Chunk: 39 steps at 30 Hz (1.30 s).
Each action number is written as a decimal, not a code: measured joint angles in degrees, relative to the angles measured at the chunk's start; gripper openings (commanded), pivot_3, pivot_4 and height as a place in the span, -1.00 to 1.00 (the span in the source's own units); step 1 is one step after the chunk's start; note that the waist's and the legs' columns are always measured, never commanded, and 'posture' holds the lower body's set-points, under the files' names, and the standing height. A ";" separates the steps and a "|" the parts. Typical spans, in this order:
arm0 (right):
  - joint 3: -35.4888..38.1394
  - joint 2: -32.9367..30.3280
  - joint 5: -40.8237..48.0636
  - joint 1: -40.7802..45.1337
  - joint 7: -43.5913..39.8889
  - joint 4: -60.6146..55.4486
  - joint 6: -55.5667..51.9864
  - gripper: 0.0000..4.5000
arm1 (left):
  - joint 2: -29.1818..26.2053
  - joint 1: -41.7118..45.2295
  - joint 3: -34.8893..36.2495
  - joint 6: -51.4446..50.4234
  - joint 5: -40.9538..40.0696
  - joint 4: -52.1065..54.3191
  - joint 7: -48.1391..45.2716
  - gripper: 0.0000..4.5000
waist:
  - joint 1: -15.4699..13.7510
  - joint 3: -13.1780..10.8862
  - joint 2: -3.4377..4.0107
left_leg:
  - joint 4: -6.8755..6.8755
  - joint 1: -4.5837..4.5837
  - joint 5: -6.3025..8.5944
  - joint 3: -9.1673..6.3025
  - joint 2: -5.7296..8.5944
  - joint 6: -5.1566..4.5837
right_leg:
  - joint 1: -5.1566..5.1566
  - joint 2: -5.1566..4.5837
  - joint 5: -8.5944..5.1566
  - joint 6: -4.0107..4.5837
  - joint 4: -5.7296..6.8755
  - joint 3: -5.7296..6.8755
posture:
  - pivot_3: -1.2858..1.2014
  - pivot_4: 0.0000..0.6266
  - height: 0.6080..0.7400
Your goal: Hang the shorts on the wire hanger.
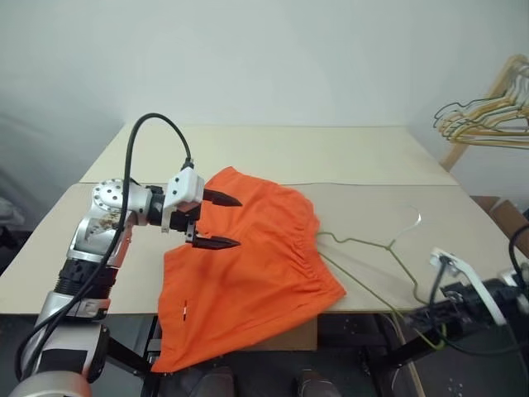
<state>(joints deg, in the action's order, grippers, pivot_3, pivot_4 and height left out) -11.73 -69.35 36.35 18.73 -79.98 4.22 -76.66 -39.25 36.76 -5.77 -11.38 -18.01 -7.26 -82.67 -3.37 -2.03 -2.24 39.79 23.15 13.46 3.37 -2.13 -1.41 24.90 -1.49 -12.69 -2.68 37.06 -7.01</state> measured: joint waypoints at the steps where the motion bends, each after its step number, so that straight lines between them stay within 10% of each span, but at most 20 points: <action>1: -0.76 1.55 -0.68 1.80 0.99 1.62 -0.01 -1.00 | -0.02 -0.02 -0.06 0.02 0.02 -0.03 -0.03 0.97 | -0.04 0.00 0.01 | -0.01 0.00 0.00 0.00 0.00 0.00 | 0.01 0.01 0.00 0.00 0.00 -0.01 | 0.18 -1.00 1.00; 39: -11.86 16.73 -6.42 18.25 -6.37 23.47 2.98 -1.00 | -2.88 -0.16 -0.30 1.75 0.87 -0.01 1.20 0.97 | -4.34 0.00 0.04 | 0.08 0.32 0.07 -0.07 -0.01 0.09 | 0.22 0.12 0.03 0.04 0.00 0.02 | 0.25 -1.00 1.00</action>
<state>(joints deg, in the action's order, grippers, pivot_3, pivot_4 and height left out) -23.59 -52.62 29.93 36.98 -86.35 27.68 -73.68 -42.13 36.60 -6.07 -9.63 -17.13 -7.27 -81.47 -7.71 -2.03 -2.20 39.87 23.47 13.53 3.30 -2.13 -1.32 25.12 -1.37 -12.66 -2.64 37.06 -6.99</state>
